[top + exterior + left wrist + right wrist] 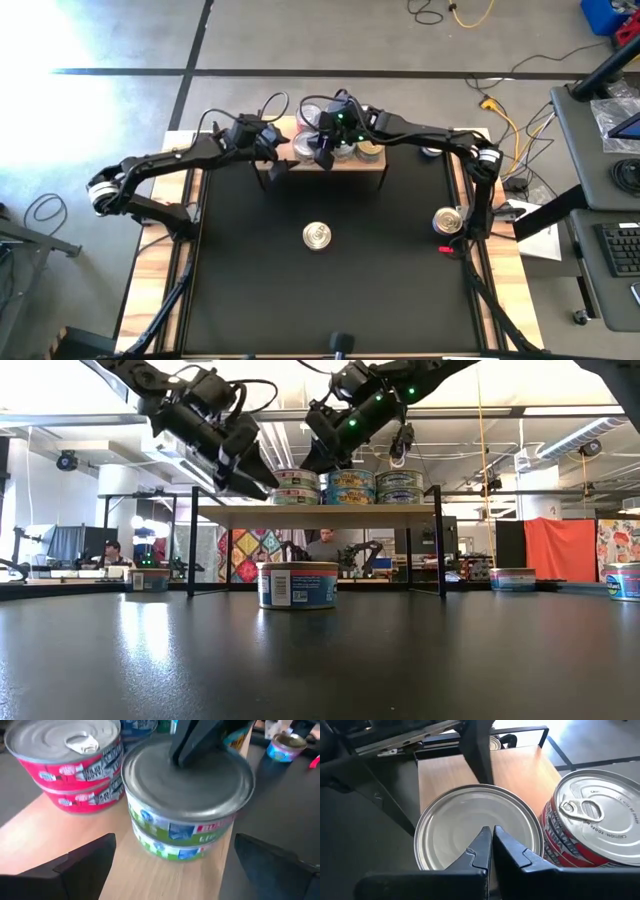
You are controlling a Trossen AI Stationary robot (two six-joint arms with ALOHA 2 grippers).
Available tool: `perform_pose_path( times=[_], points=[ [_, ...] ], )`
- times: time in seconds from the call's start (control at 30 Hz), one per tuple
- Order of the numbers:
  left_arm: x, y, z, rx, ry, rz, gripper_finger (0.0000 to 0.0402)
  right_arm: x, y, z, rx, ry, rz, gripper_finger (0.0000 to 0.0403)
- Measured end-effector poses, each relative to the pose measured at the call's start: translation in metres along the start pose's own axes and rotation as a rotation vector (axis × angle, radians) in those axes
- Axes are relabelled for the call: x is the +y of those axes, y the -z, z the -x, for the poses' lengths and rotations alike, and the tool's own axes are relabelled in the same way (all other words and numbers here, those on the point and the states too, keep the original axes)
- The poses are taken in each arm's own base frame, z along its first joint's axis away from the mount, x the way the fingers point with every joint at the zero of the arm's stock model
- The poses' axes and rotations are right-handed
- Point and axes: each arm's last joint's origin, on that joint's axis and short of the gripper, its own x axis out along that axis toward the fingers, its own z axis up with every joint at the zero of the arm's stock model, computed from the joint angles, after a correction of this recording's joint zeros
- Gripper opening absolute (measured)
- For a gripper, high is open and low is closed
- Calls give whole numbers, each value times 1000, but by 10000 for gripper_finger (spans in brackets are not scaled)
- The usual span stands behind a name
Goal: Stack canned seafood by type on shelf
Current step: Stack the white green tuna can on top of the white green tuna can on the shelf
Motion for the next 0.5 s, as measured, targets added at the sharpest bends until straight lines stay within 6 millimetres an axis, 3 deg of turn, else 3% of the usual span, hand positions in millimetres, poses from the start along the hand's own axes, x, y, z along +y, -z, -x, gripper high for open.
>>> perform_pose_path(
  times=[0.27, 0.5],
  points=[
    [0, -7, 4, 40, -1, 9, 380, -7, -4, 3, -39, 42, -16, 12],
    [-5, -16, 8, 46, -32, 13, 380, -7, -26, 26, -136, 61, -27, 12]
  ],
)
